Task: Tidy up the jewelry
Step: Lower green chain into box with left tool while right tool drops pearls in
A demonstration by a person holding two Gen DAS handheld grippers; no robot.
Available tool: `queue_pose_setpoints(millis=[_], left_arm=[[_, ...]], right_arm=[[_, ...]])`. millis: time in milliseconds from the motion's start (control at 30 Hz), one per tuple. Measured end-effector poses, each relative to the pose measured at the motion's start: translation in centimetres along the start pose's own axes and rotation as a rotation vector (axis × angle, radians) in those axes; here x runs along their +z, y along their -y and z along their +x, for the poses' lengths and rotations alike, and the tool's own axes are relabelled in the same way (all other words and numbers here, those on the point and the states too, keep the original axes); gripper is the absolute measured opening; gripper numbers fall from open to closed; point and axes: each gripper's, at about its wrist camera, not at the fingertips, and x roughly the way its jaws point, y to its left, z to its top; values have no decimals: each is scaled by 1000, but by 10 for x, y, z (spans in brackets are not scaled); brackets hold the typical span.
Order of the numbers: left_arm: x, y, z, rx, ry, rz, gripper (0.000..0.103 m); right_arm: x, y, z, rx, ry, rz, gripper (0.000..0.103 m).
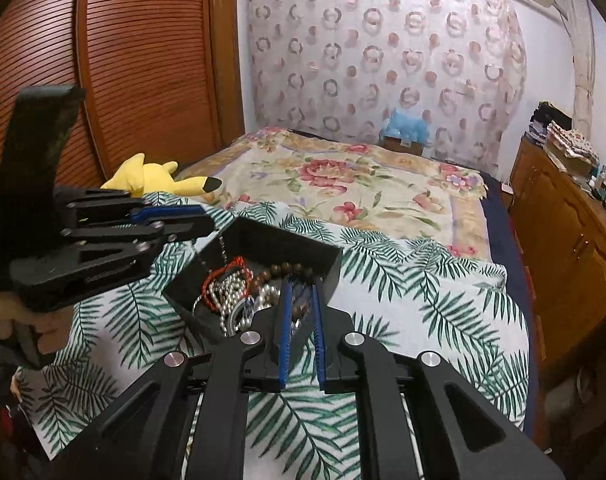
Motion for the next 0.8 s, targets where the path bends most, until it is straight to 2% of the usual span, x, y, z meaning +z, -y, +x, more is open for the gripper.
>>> queue_pose_setpoints(millis=[333, 567, 633, 700, 767, 800], left_arm=[[-7, -2, 39, 41, -69, 4, 11], [-17, -2, 39, 44, -80, 12, 11], [-18, 0, 33, 46, -72, 17, 20], [-17, 2, 27, 42, -55, 21, 38], [-21, 3, 20, 49, -43, 16, 44], [-22, 3, 18, 52, -45, 13, 49]], right_arm=[[-23, 3, 4, -15, -23, -17, 12], [-33, -1, 6, -5, -30, -13, 12], [-37, -2, 5, 0, -29, -11, 12], [-41, -4, 3, 7, -25, -6, 12], [-45, -6, 1, 11, -20, -4, 12], [-48, -8, 0, 18, -16, -2, 12]])
